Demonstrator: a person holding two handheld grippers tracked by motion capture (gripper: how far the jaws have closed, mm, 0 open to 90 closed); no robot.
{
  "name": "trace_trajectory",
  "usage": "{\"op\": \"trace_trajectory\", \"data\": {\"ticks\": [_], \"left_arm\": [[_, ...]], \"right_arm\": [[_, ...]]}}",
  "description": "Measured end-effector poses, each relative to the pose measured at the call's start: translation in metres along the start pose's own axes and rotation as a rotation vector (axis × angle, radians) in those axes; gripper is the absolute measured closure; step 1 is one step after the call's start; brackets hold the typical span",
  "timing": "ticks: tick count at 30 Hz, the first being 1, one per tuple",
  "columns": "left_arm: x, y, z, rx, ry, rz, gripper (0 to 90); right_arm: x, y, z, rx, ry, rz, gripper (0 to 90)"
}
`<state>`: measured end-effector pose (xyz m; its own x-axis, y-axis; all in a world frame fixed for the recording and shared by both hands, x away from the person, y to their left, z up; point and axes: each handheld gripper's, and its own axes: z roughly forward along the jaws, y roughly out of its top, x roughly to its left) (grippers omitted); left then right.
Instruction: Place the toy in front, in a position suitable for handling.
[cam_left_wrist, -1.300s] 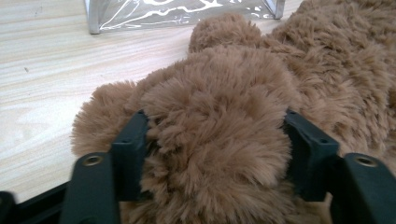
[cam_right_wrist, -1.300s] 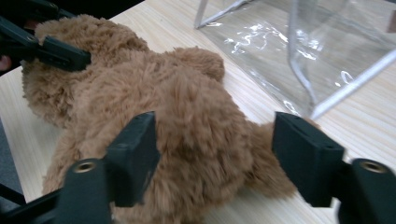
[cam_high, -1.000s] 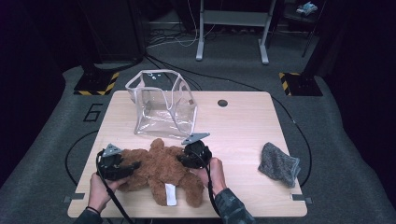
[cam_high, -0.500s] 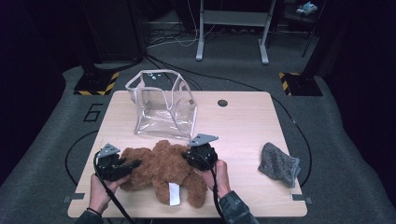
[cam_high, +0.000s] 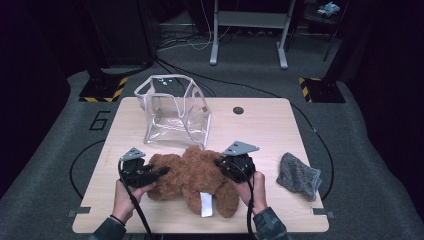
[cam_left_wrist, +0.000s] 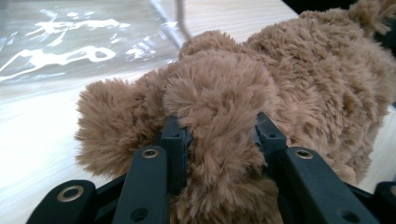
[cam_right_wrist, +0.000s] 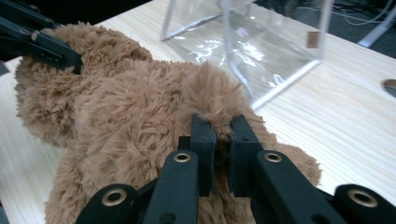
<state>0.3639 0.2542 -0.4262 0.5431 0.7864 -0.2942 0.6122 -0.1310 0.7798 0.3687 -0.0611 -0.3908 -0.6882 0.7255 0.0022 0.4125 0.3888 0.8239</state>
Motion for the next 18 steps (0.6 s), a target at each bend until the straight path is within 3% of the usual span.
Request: {"op": "trace_trajectory", "data": {"ticks": [3,11,18], "left_arm": [[-0.008,0.004,0.008,0.024,-0.022,0.023,64.8],[-0.03,0.009,0.034,0.056,-0.078,0.036,63.8],[-0.045,0.01,0.055,0.084,-0.099,0.058,62.8]], "right_arm": [[-0.007,-0.005,-0.01,-0.006,-0.02,0.007,83.6],[-0.025,-0.023,-0.032,-0.008,-0.062,0.042,83.5],[-0.039,-0.042,-0.044,-0.003,-0.101,0.083,83.3]]}}
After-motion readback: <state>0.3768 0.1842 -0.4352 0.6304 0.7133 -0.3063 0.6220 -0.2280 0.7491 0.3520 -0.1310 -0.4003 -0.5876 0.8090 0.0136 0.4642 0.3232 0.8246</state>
